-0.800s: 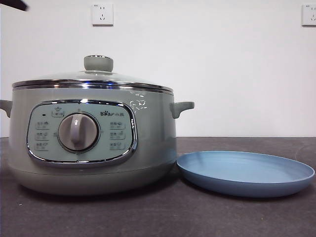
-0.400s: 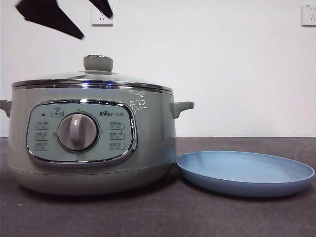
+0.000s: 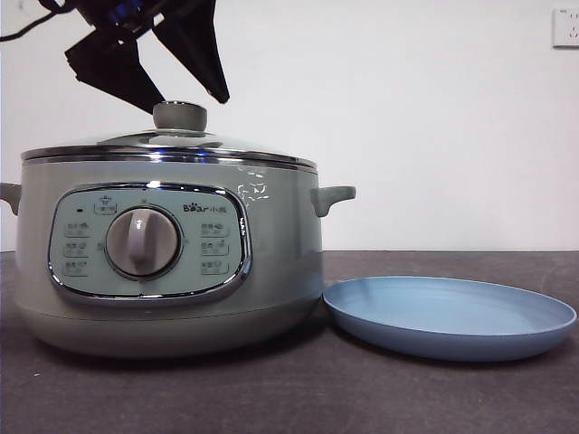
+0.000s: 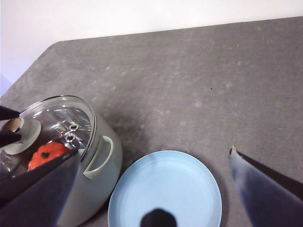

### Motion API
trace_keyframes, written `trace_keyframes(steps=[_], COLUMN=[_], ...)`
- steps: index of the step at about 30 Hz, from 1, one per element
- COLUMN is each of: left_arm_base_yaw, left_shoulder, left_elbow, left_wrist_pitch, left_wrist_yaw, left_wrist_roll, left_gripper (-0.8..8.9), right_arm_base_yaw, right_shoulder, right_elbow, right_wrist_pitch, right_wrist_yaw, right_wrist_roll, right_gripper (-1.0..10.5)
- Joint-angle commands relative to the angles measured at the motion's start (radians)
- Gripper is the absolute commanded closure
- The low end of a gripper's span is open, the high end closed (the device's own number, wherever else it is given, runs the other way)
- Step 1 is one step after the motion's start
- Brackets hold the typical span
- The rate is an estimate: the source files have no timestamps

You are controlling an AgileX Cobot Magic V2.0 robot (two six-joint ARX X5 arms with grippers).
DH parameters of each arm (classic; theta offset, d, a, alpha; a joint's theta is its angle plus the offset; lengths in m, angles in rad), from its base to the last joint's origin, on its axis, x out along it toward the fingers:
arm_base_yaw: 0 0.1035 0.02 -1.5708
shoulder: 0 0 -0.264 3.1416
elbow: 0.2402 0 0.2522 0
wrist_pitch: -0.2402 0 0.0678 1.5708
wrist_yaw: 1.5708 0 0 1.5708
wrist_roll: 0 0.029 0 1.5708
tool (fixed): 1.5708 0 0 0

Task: Take the pumpkin out from the steamer,put the pumpkin in the blue plate,close the lid

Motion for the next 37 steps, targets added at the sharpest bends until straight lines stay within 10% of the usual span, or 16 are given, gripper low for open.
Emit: trace_keyframes(steps=[1, 7, 15, 37], left_arm_base_yaw=[-0.007, -0.008, -0.008, -0.007], left_shoulder=[0.01, 0.011, 0.011, -0.26], left_elbow=[0.0, 0.0, 0.0, 0.104], left_wrist_pitch=[-0.018, -0.031, -0.033, -0.081], left_wrist_yaw=[-0.003, -0.021, -0.018, -0.158], left_wrist_roll=[0.029, 0.035, 0.061, 0.061], left_gripper=[4.09, 4.27, 8.32, 8.22], right_arm_base_yaw=[0.003, 0.003, 0.003, 0.064], right_shoulder=[-0.001, -0.001, -0.001, 0.069], right_elbow=[0.004, 0.004, 0.004, 0.004], right_wrist_pitch=[0.002, 0.001, -0.003, 0.035], right_wrist_yaw=[0.002, 0.002, 0.002, -0.133], right_wrist_roll=[0.0, -0.001, -0.001, 0.008], right_gripper=[3.5, 3.5, 3.5, 3.5])
